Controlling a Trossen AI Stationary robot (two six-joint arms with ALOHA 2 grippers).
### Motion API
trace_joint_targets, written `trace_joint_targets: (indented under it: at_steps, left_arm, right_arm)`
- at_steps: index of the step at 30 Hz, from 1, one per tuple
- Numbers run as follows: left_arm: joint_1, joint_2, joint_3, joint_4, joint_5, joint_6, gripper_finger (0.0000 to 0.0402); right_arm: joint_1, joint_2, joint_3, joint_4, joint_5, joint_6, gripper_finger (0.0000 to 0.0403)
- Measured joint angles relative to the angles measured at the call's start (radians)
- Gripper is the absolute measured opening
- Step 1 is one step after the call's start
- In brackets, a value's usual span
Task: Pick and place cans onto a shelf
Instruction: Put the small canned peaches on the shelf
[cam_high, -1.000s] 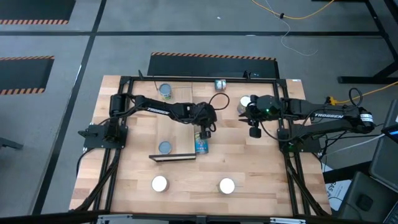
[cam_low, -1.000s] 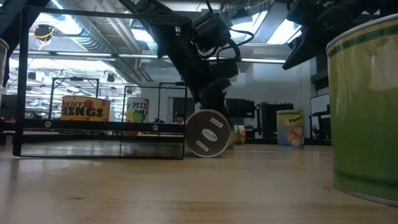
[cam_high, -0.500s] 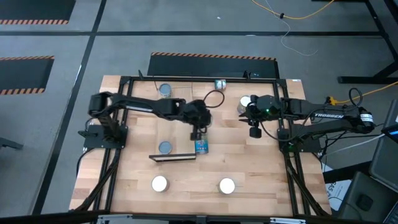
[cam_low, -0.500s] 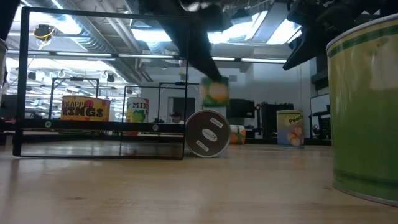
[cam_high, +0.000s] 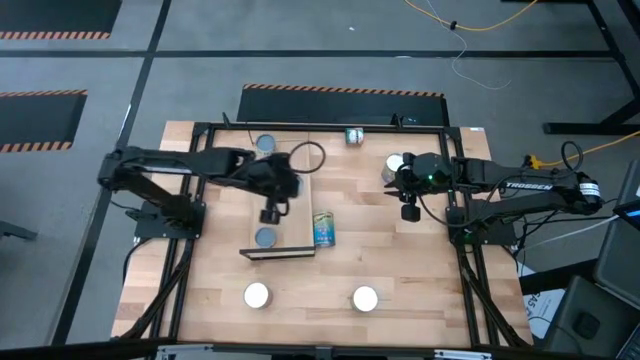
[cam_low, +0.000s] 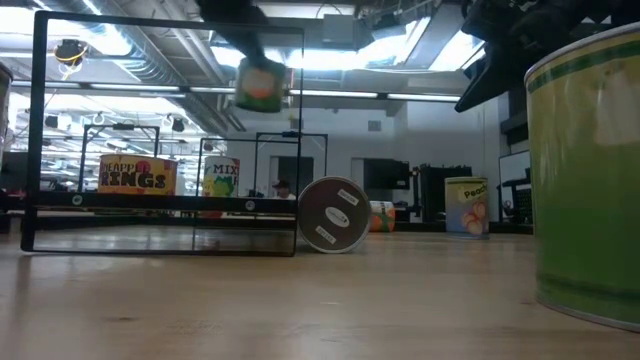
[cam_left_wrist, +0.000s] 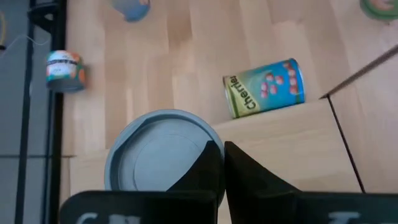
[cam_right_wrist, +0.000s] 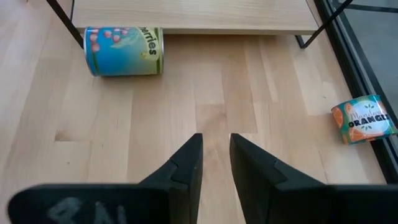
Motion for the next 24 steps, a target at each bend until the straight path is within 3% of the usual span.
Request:
trace_joint_targets:
  at_steps: [6,14,24]
  left_arm:
    - [-0.014,-0.182,-0.215,0.059,-0.002,-0.088,0.0000]
    - [-0.053,-0.372,-0.563,0.290,0.019,-0.151,0.0001]
    - [-0.086,-0.408,-0.715,0.351,0.062,-0.181,0.0004]
  right_arm:
    - [0.000,0.000,0.000,-0.001,0.000,0.000,0.0084]
    - [0.000,0.000,0.000,0.000,0.000,0.000,0.0084]
    - [0.000,0.000,0.000,0.001,0.000,0.000,0.0084]
